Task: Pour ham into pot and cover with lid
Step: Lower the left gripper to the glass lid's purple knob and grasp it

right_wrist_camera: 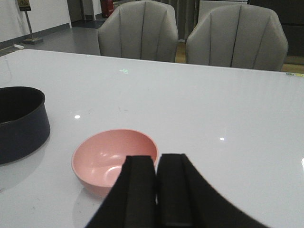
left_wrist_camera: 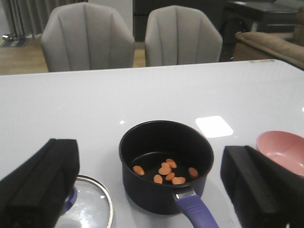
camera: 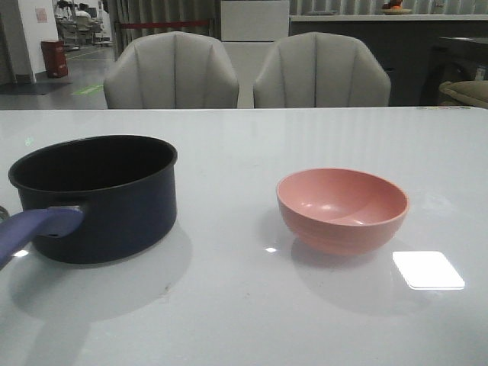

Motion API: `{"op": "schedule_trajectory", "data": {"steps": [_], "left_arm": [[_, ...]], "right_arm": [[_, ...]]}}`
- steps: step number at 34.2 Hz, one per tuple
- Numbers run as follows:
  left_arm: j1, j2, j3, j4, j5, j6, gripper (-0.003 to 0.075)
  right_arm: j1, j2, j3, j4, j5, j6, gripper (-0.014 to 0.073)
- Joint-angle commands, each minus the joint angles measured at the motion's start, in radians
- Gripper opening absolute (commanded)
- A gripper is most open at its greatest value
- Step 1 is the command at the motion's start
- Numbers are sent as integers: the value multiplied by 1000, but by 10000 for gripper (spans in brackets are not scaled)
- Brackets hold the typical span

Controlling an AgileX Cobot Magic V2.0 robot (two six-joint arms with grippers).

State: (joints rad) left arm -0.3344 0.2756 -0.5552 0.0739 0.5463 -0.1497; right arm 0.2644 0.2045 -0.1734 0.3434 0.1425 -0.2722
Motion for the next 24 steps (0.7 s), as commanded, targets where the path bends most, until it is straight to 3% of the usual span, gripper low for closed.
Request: {"op": "schedule_trajectory", "data": {"steps": [1,5,15,21,24], "left_arm": [[-6,138,-116,145,-24,-158,659],[-6,299,-204,282,16,-259,659],[21,628,-354,265,72,-317,659],[175,797,-414,142,113,-303,659],[269,872,-442,59,135,-212,659]], "right_arm": [[0,7,-29,6,-68,-6,146],[0,7,-29,6,-68,-6,146],[0,7,-29,6,-68,-6,146],[0,7,-29,6,-68,-6,146],[0,7,-29,6,-68,-6,146]]}}
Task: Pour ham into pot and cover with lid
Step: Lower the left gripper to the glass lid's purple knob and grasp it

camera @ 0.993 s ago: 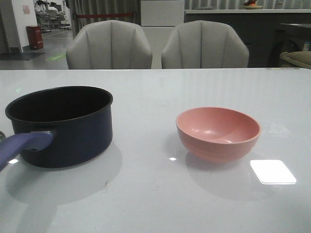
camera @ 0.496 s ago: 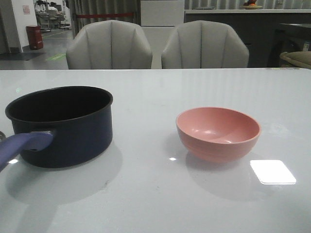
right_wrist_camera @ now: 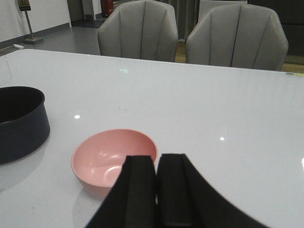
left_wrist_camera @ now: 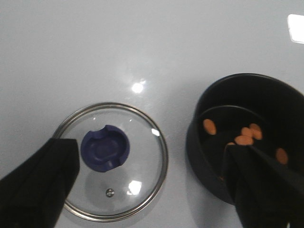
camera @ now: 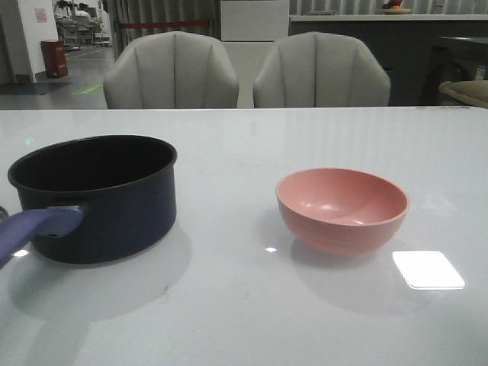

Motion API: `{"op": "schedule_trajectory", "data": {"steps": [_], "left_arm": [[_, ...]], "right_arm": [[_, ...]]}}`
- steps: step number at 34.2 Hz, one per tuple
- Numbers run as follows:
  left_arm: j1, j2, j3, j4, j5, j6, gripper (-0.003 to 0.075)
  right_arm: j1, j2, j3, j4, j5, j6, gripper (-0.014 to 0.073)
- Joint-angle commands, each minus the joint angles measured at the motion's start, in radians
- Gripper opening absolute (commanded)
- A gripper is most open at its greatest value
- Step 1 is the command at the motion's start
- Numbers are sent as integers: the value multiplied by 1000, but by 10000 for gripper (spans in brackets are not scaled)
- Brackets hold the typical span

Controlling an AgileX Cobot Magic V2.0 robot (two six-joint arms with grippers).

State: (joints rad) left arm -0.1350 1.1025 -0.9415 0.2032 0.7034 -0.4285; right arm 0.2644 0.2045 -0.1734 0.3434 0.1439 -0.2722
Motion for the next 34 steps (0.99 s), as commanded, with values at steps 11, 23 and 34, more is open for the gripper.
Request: {"op": "schedule_trajectory", "data": {"steps": [11,23,34], "left_arm": [[330,351,-220,-468,179,468,659],[291,554,-293,-373,194,512,659],[289,627,-293,-372,175,514,659]], "right_arm": [[0,7,-29,6,-70,-6,146],[0,7,-29,6,-70,-6,146],[0,7,-29,6,-70,-6,146]]}}
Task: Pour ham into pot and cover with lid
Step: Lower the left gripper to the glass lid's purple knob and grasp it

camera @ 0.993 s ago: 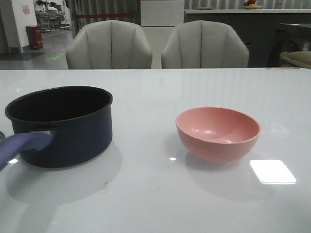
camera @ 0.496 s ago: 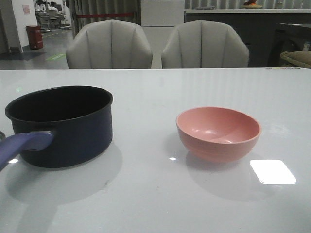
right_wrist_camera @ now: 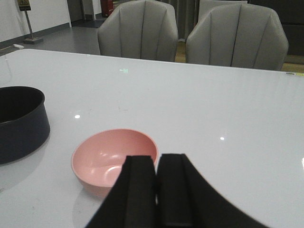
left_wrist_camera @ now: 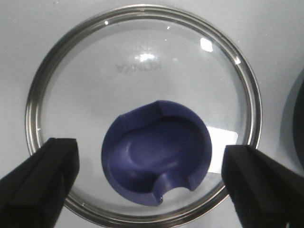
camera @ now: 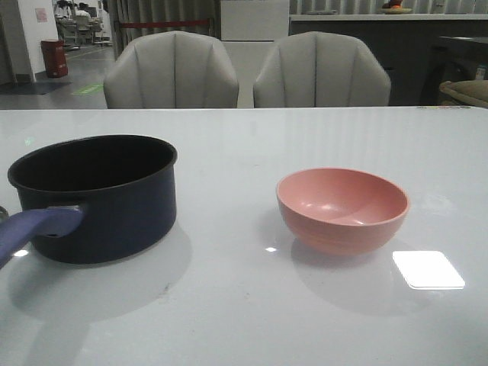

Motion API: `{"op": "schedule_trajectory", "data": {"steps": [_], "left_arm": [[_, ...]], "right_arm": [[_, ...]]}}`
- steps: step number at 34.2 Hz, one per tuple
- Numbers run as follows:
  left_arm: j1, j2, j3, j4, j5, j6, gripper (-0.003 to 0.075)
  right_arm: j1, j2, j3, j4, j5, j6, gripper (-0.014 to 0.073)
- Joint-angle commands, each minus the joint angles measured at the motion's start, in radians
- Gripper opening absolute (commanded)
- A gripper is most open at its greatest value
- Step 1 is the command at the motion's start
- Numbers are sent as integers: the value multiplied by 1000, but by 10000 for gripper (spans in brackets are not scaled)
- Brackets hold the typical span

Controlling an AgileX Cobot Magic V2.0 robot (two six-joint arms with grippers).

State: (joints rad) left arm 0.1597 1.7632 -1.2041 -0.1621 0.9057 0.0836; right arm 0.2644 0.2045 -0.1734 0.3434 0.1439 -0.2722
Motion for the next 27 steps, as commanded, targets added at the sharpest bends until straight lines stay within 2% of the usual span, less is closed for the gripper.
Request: {"op": "schedule_trajectory", "data": {"steps": [1,11,14,21,24,27], "left_arm": [[-6,-29,-30,-7,-30,2,659],[-17,23,-32,-9,-32,4,643],[-34,36,-32,-7,-32,8,572],[-43,42,-36,0,-38,8,337],[-43,42,-36,2,-38,8,295],[-43,42,-52,2,-36,8,293]], "right_arm": [[0,7,-29,6,-70,-6,146],[0,7,-29,6,-70,-6,146],[0,7,-29,6,-70,-6,146],[0,7,-29,6,-70,-6,146],[0,7,-29,6,-70,-6,146],[0,7,-29,6,-70,-6,146]]}}
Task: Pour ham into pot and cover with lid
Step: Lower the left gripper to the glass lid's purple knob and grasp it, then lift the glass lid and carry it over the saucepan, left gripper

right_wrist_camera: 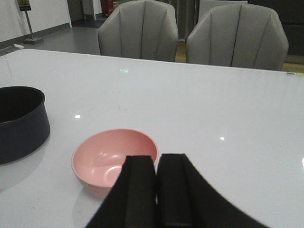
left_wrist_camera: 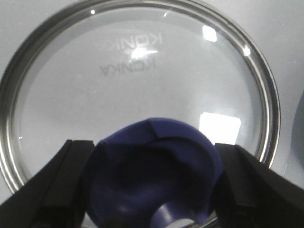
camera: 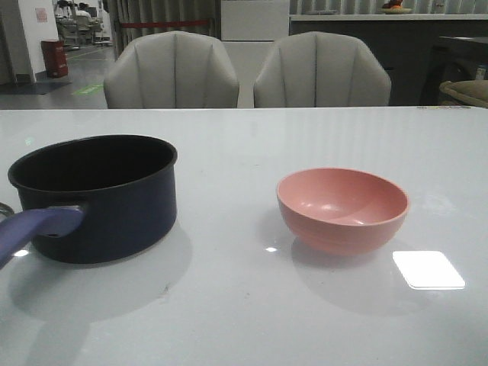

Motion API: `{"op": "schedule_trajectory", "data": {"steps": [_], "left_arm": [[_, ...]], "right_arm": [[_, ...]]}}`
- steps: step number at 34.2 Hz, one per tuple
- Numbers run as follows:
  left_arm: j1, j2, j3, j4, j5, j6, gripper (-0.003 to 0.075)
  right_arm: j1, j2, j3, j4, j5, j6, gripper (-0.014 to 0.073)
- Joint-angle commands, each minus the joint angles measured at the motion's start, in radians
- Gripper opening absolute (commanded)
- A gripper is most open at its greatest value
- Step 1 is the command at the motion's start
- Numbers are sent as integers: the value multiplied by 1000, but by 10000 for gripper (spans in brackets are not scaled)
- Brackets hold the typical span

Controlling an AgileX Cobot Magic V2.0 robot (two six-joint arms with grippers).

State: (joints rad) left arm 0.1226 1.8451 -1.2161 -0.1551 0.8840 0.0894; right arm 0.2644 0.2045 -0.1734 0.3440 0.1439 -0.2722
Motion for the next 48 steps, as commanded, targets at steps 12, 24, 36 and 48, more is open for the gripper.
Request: {"op": "schedule_trajectory", "data": {"steps": [12,24,36,48], "left_arm": [[-6,-152,-192,-28,21,2,292],[-226,-188,-335,-42,84,26,291],[-423,-92,-346,-47,105,29,292],[-426,-28,-430,-52,250,29,292]], "right_arm": [[0,7,-29,6,-70,-6,146],[0,7,-29,6,-70,-6,146],[0,7,-29,6,-70,-6,146],[0,7,-29,6,-70,-6,146]]}}
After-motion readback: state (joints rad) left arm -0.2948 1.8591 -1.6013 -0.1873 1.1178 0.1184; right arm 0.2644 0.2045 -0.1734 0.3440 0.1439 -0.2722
